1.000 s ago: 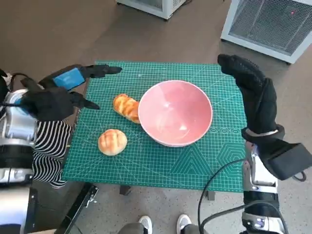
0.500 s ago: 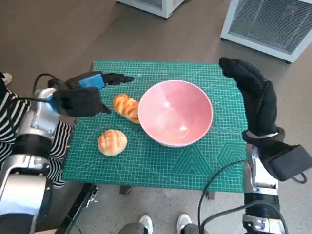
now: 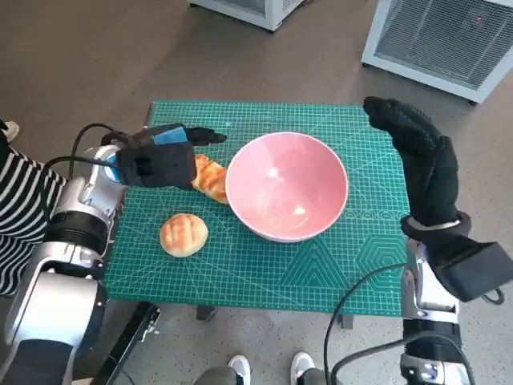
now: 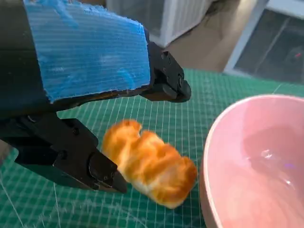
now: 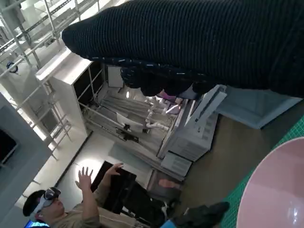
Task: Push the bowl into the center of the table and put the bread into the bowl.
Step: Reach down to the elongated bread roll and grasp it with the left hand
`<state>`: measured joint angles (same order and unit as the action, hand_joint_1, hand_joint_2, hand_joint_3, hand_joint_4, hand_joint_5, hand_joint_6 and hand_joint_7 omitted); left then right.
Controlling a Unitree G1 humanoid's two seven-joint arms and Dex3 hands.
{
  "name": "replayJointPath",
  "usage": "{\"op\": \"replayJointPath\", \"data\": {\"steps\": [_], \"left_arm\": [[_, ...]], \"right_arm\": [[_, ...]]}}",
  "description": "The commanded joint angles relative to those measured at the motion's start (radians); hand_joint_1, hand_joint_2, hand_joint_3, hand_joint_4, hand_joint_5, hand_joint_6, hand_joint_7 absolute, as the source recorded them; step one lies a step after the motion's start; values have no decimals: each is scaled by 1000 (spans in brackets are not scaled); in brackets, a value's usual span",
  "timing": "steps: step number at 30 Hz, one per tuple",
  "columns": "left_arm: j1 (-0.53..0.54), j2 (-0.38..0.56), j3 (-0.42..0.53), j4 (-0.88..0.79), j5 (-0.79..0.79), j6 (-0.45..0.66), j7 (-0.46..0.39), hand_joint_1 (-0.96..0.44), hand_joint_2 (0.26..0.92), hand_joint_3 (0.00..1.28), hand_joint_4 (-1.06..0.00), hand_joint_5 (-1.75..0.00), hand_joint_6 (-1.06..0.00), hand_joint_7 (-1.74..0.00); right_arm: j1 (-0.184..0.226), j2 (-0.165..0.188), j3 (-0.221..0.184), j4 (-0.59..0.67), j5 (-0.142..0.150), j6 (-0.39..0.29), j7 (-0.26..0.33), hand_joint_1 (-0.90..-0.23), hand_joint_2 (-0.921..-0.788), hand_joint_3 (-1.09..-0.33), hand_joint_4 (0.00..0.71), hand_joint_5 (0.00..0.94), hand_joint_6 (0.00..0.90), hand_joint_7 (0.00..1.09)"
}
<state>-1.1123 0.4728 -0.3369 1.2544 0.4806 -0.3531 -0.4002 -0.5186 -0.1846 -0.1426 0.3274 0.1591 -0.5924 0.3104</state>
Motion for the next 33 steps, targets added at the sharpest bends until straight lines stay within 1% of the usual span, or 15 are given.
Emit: {"op": "replayJointPath", "data": {"steps": [1, 9, 15, 20, 33], "left_arm": [[-26, -27, -24, 33, 31, 50, 17, -37, 795, 15, -281, -5, -411, 0], [-25, -59, -69, 51, 76, 109, 42, -52, 795, 12, -283, -3, -405, 0], [-21, -67, -93, 57, 101, 126, 65, -52, 794, 10, -304, -10, -410, -3], [-15, -68, -109, 63, 118, 134, 88, -67, 797, 10, -350, -21, -441, -14], [-5, -75, -137, 74, 149, 148, 138, -65, 814, 12, -413, -22, -504, -27]], "right_arm": [[34, -6, -1, 3, -4, 4, -8, -828, -921, -730, 224, 0, 86, 504], [44, -7, -1, -9, -8, 6, -15, -826, -921, -730, 220, 0, 80, 501], [52, -7, 1, -17, -15, 3, -22, -819, -921, -741, 219, 0, 76, 499], [52, -9, 0, -14, -15, 0, -23, -805, -921, -758, 217, 0, 70, 498], [54, -4, 5, -9, -9, -6, -23, -802, -921, -764, 213, 0, 69, 502]]}}
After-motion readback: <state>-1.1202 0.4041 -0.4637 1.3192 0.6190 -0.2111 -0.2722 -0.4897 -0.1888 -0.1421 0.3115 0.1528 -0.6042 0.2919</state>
